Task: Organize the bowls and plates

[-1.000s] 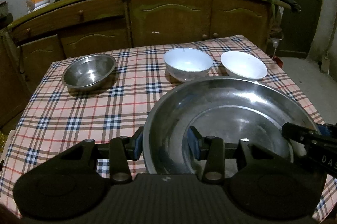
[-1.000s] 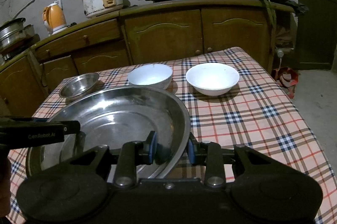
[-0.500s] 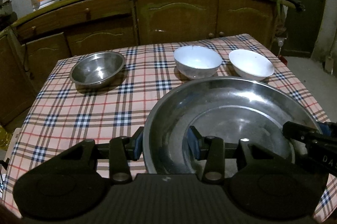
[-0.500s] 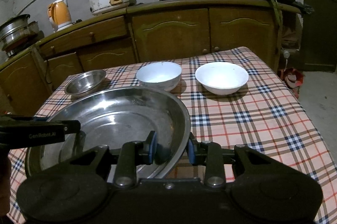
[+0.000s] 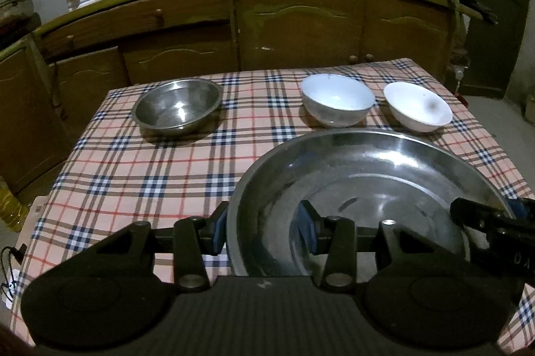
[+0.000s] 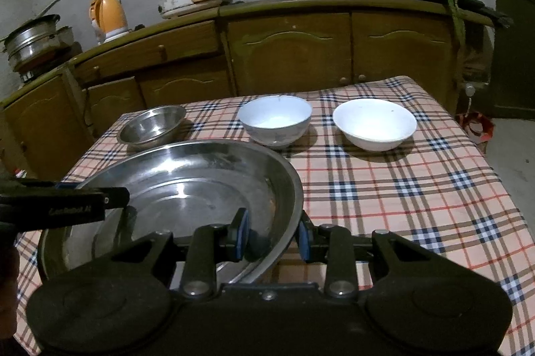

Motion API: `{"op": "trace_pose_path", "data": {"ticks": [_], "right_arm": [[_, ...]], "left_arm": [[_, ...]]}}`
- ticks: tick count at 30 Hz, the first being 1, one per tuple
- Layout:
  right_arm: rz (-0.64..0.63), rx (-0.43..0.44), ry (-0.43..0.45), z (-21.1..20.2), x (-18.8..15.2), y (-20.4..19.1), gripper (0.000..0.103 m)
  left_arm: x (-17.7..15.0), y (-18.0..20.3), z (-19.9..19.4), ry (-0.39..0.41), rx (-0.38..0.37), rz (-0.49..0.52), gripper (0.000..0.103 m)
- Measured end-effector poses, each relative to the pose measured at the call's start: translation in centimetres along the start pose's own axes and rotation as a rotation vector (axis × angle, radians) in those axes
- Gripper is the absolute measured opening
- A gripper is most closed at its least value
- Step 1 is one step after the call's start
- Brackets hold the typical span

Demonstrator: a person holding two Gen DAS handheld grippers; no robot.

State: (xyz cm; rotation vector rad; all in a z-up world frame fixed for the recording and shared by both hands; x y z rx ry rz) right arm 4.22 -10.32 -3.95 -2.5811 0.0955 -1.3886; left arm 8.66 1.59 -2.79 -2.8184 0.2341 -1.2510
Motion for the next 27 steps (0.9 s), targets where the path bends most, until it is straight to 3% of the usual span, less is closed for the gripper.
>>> {"op": "trace_pose_path", "data": {"ticks": [27], "right_arm": [[-0.095,0.078,-0.045,3.3,-1.3,-7.0,0.039]], "left_arm": [[-2.4,-6.9,0.5,-0.03,0.081,-0.088,0.044]]}}
Point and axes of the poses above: each gripper's, at about its wrist camera, not at the fingertips, and z roughly the way its jaws point, y to its right, x to its top, the point moved 9 cm from there along z, roughly the way its jaws point, and after that the axes turned 5 degrees about z, right-handed, at the moved point
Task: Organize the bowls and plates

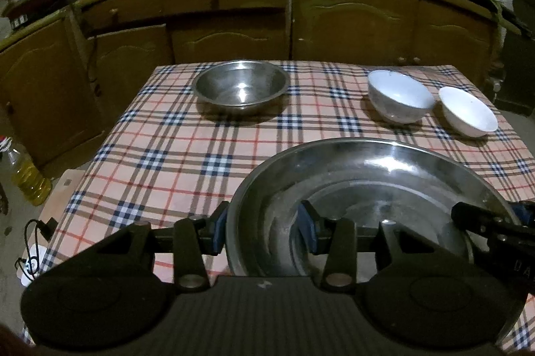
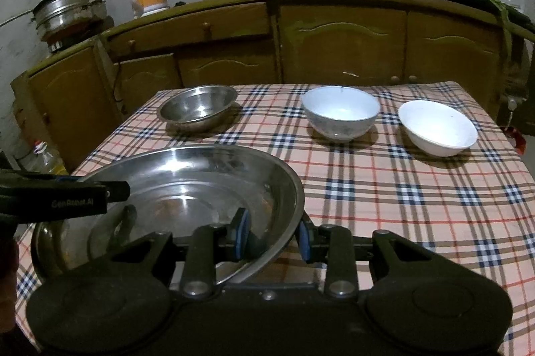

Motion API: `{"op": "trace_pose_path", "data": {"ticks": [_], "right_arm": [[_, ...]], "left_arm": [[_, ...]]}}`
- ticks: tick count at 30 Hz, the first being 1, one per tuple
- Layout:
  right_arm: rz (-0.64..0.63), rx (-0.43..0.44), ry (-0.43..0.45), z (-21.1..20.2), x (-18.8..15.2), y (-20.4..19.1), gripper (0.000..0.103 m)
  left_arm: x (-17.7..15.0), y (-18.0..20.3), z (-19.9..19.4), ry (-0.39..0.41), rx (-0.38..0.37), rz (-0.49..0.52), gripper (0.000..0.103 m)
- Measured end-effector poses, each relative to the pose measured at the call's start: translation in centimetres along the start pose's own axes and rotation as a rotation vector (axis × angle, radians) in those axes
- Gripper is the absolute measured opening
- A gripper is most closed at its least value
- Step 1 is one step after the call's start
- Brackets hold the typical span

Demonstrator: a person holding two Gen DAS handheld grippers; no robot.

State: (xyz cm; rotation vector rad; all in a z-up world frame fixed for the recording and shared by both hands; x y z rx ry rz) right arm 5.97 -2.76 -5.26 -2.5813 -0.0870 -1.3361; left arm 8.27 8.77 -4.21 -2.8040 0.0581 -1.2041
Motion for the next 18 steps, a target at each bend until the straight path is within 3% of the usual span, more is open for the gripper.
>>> {"op": "trace_pose_path", "data": {"ticks": [18], "right_arm": [[-0.045,0.062,-0.047,4.6,-1.1,-5.0,0.039]], "left_arm": [[-1.9,-5.4,2.2,-0.041,0.048,-0.042,0.044]]}}
Point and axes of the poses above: each gripper's, at about its wrist camera, not at the fingertips, and z roughly the way its jaws point, y to its right, x to its top, the point moved 9 cm from there along z, roughly the way its jaws point, and after that the axes turned 5 degrees about z, right-handed, at the moved point
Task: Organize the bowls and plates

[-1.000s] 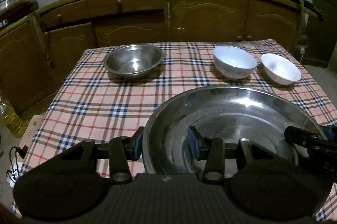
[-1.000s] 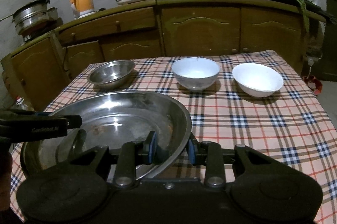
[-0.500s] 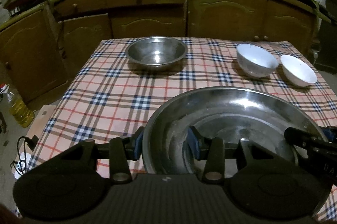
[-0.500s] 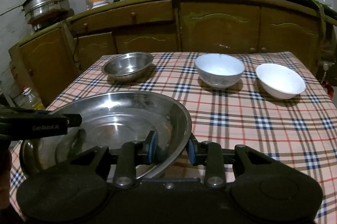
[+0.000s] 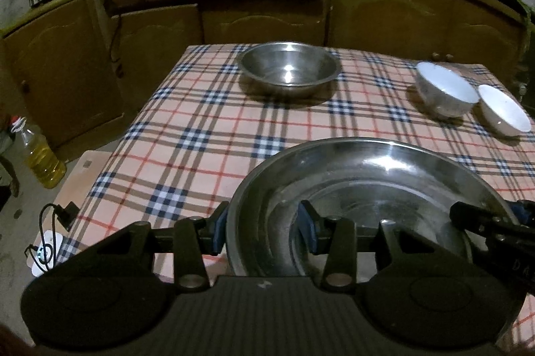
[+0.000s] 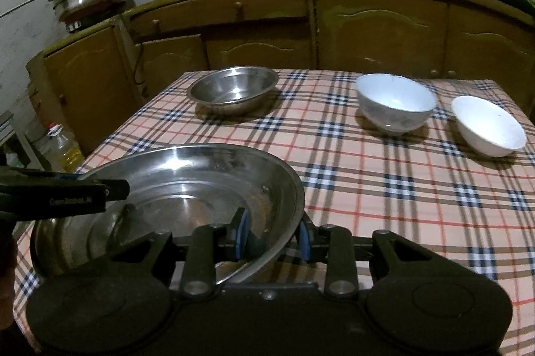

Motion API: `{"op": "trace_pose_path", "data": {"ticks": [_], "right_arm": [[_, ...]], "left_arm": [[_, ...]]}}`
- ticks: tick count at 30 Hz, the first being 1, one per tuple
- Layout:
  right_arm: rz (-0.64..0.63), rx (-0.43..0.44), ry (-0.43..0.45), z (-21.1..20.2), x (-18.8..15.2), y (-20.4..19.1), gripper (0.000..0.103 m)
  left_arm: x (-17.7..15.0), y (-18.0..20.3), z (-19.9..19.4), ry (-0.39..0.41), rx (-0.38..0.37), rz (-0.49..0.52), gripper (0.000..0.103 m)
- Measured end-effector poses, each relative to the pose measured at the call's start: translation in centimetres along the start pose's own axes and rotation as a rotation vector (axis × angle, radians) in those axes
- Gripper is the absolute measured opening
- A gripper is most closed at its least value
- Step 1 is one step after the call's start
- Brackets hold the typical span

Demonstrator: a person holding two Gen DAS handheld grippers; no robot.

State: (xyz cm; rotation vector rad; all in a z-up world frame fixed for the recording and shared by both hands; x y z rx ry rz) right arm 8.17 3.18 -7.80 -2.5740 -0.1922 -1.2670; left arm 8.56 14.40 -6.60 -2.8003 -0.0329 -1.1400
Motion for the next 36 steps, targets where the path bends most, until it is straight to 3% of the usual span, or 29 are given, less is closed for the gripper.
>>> {"op": "trace_pose_path", "data": {"ticks": [20,36], "right_arm": [[-0.005,0.037,-0.045,6.6,-0.9,-4.5,0.039],[0.009,0.056,-0.082,7.9,-2.1,-5.1,0.039]], "left_arm": [[-0.8,-5.3,4.9,-0.025,0.013,-0.024,0.044],[-2.0,-6.2,6.5,-0.031,-0.004,-0.053,0.044]]}}
Point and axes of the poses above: each gripper's, at about its wrist camera, not at the fingertips, and z roughly the way its jaws point, y to its right, x to its top, the point moved 9 cm from there along z, roughly the way its jaws point, and after that the axes turned 5 degrees about z, right-handed, at the moved point
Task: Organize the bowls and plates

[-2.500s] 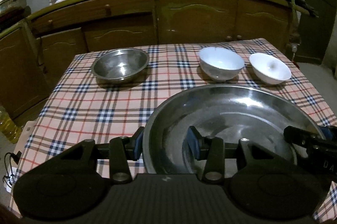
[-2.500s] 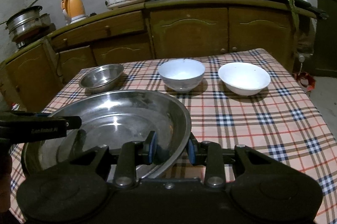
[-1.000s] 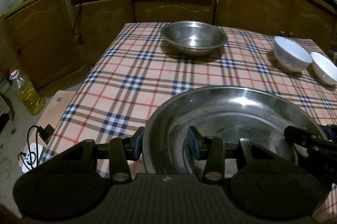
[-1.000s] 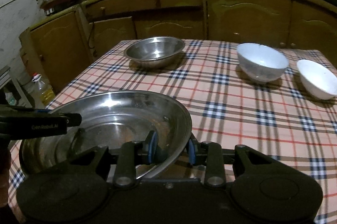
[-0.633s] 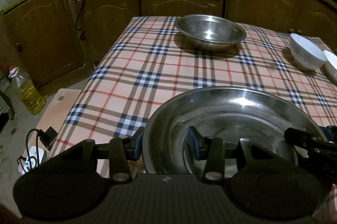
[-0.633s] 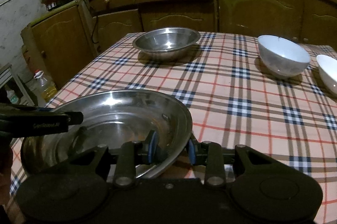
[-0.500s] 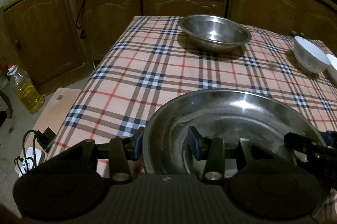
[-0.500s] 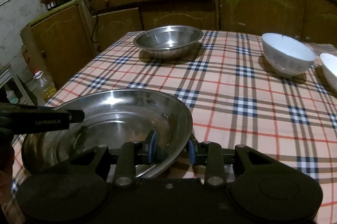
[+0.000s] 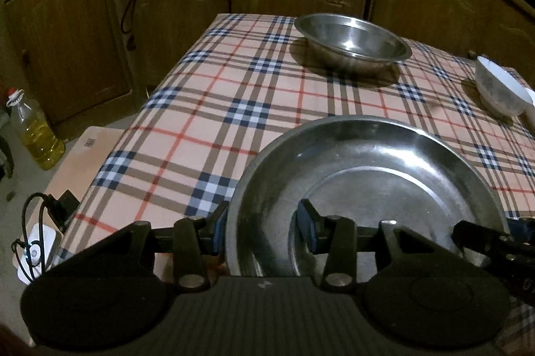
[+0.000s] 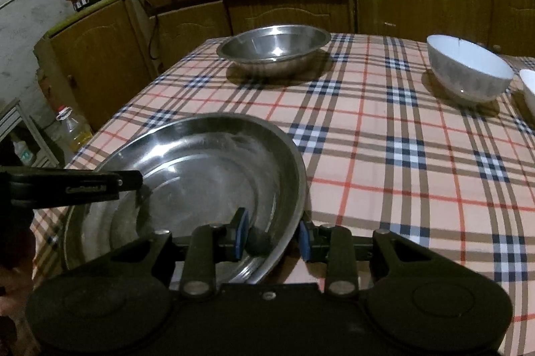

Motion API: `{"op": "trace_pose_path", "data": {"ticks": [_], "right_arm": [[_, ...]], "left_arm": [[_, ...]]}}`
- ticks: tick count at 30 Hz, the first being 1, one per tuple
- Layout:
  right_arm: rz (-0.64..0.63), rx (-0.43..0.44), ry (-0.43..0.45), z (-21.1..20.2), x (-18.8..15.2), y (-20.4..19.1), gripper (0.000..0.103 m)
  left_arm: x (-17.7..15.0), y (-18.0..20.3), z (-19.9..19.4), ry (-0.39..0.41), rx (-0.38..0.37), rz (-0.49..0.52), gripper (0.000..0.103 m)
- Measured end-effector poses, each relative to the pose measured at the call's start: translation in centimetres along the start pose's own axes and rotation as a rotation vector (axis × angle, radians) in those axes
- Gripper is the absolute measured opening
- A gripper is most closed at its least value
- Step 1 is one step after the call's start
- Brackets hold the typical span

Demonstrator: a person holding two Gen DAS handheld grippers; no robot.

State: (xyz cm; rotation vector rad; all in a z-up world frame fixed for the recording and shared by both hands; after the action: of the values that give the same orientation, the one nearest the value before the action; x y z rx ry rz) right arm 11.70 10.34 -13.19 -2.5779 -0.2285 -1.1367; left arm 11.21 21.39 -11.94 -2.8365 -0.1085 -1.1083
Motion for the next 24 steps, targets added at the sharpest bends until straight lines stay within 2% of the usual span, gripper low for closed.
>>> {"op": "trace_pose_path", "data": {"ticks": [8,10,15,17,21,24], "right_arm": [[0.016,0.002,-0.022,0.0,-0.3,0.3,0.04],[0.008,-0.024,-0.004,-0.2,0.0,0.6,0.04],[0.006,-0.025,0.044,-1.3,1.0,1.1,0.041],[0.007,-0.03,0.056,-1.6,1.3,1.3,0.043],[0.017,-0.027,0.069,-2.3,2.0,1.7,0.051],[0.013,-0.025,0.089,-2.9,2.8,1.9,0.057]], "left_arm": [[0.2,0.0,-0.3,0.008,-0.002,-0.011,0.047],[0.2,0.0,-0.4,0.009,0.0,-0.009,0.048],[0.4,-0.2,-1.1,0.016,0.014,-0.008,0.052],[0.6,-0.3,-1.5,0.021,0.021,-0.004,0.054],[1.3,-0.7,-2.3,0.037,0.029,-0.009,0.063],[2.0,-0.7,-2.9,0.055,0.026,-0.009,0.064]]}}
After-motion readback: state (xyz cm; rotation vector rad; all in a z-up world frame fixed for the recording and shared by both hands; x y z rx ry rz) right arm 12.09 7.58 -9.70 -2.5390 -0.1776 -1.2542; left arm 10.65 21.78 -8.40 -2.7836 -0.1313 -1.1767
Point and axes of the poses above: each gripper's, at about its wrist camera, not at the fingertips, and z roughly the way its jaws point, y to its right, x to its top, the point moved 9 cm from there along z, roughly the way its jaws point, and after that the axes turned 5 degrees about z, right-handed, at the moved point
